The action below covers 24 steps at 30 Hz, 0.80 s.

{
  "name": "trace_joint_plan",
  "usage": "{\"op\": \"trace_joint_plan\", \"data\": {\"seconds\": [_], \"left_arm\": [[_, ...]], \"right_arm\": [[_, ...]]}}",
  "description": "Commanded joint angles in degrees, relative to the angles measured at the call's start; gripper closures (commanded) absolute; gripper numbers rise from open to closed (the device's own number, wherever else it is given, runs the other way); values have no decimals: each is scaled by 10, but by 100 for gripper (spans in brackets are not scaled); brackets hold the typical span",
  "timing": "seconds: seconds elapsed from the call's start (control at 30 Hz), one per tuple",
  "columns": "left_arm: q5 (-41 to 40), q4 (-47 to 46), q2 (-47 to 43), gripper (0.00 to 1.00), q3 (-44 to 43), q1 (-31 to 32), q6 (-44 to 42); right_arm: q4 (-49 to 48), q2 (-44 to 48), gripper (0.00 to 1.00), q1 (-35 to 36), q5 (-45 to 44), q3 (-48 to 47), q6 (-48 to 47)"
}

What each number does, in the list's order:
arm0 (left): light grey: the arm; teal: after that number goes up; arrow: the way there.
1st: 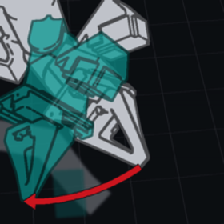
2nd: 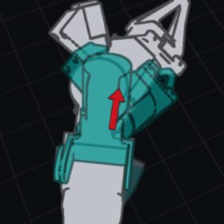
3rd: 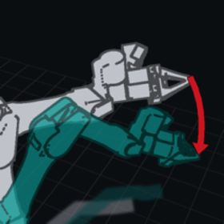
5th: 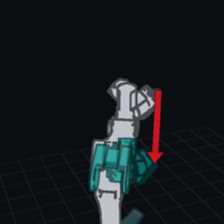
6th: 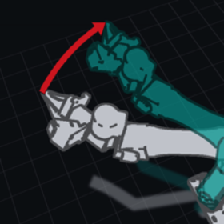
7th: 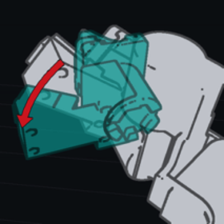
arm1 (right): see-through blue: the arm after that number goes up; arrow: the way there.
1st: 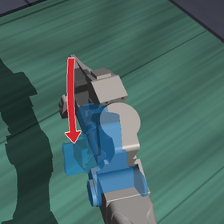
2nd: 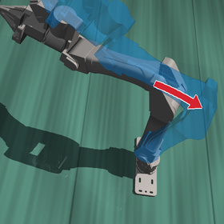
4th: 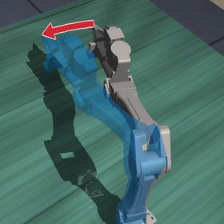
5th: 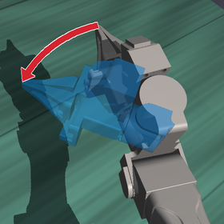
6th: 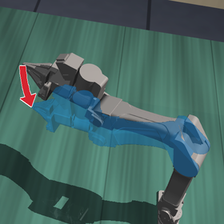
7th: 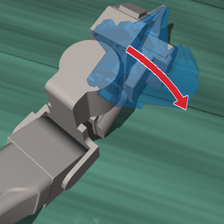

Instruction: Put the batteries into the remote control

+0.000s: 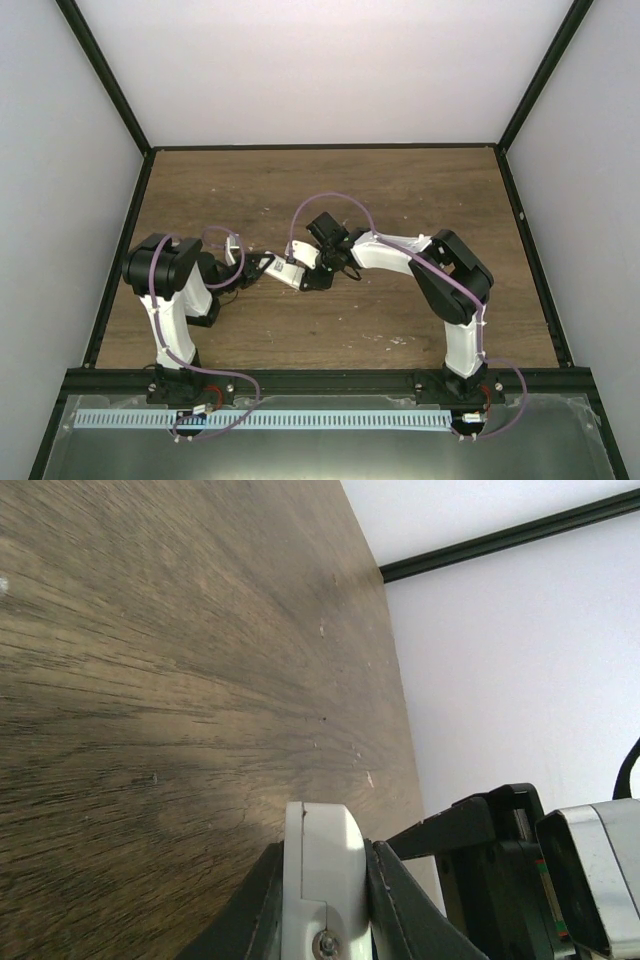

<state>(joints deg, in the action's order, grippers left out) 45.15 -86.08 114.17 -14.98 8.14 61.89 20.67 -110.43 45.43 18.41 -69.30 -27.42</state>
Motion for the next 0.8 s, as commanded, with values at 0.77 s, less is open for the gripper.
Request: {"op": "trace_joint_plan", "data": {"seconds": [0.77], "left_arm": [[7, -53, 23, 100, 0, -1, -14]], "right_arm": [[11, -8, 32, 12, -8, -31, 1]]}}
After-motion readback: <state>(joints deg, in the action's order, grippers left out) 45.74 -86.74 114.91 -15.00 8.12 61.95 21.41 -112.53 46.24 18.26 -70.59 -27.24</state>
